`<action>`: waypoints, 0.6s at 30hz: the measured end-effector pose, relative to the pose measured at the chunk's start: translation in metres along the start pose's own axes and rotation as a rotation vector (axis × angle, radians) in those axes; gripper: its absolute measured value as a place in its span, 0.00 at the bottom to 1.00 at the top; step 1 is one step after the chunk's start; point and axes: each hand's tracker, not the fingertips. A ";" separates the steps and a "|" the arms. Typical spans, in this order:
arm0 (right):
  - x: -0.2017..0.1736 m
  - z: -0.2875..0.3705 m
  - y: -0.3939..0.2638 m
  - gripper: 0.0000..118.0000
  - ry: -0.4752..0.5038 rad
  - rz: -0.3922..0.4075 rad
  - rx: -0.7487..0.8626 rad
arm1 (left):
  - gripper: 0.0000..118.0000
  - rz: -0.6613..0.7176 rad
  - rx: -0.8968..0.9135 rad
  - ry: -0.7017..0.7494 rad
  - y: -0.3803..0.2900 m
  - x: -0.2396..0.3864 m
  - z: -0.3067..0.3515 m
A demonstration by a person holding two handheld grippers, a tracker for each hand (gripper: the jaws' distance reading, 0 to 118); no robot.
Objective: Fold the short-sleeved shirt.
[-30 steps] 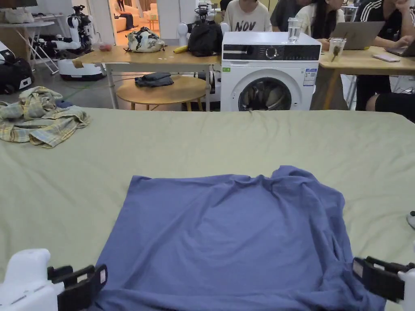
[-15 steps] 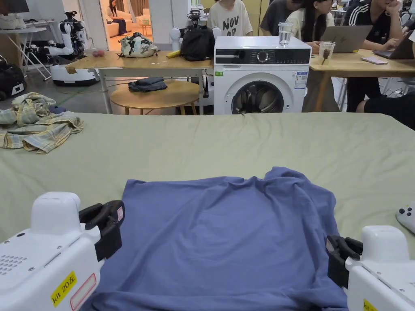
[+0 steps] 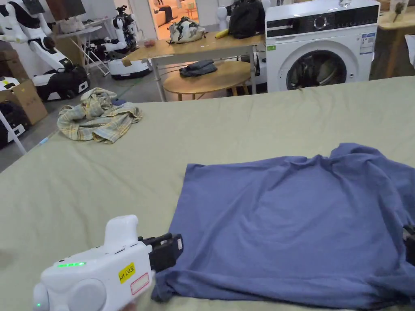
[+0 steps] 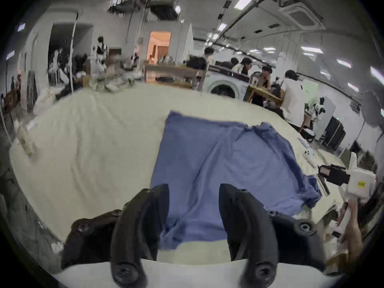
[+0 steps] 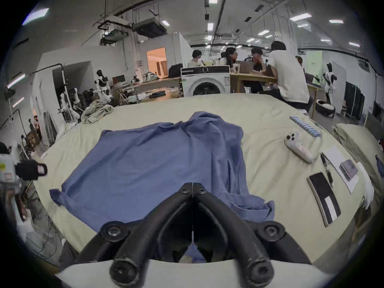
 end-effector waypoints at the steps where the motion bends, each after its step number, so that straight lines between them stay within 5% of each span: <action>1: 0.002 0.002 -0.001 0.00 0.005 -0.003 0.002 | 0.40 0.015 -0.011 0.021 -0.005 -0.006 0.000; 8: 0.016 0.011 -0.004 0.00 0.020 -0.063 -0.007 | 0.40 0.094 -0.150 -0.001 -0.036 -0.029 -0.030; 12: 0.026 0.014 -0.009 0.00 -0.022 -0.057 -0.037 | 0.13 0.006 -0.205 0.022 -0.050 -0.020 -0.055; 18: 0.049 0.027 -0.025 0.00 -0.056 -0.114 -0.070 | 0.04 -0.114 -0.234 0.080 -0.048 -0.006 -0.061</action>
